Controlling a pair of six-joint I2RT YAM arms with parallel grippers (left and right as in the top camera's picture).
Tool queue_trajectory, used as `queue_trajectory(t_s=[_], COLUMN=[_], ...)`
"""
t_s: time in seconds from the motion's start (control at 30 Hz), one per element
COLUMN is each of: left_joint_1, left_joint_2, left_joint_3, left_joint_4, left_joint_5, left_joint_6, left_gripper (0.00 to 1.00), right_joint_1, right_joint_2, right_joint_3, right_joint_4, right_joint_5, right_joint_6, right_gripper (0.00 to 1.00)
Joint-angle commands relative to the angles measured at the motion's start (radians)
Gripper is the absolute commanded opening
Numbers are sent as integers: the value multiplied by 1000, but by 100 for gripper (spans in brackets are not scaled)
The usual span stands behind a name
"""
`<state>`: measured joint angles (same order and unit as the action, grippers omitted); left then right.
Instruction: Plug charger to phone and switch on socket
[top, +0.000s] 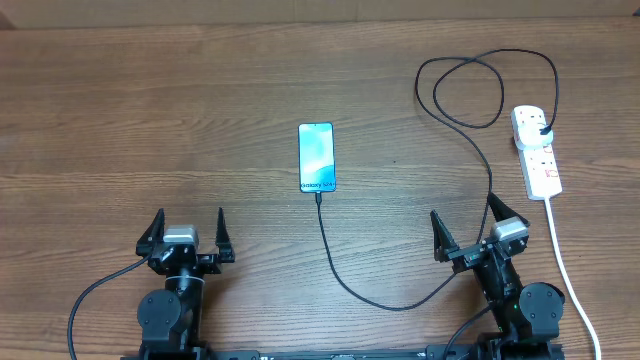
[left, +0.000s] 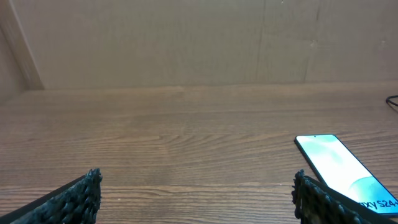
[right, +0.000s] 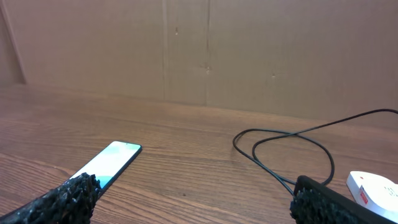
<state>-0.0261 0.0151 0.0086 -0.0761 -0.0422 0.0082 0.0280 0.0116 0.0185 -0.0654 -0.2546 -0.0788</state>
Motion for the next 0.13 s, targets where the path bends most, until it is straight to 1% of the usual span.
queue_trajectory(t_s=[0.0,0.1], left_joint_1=[-6,-6], left_joint_2=[-11,-11], left_joint_3=[-3,-3], left_joint_4=[2,2], left_joint_5=[-10,-10], left_joint_6=[22,22], left_gripper=[99,100], right_joint_1=[7,7], right_joint_2=[-9,-9], right_joint_3=[-11,-11], right_joint_4=[3,3], right_joint_5=[9,9], right_joint_6=[-5,-5], right_gripper=[100,100])
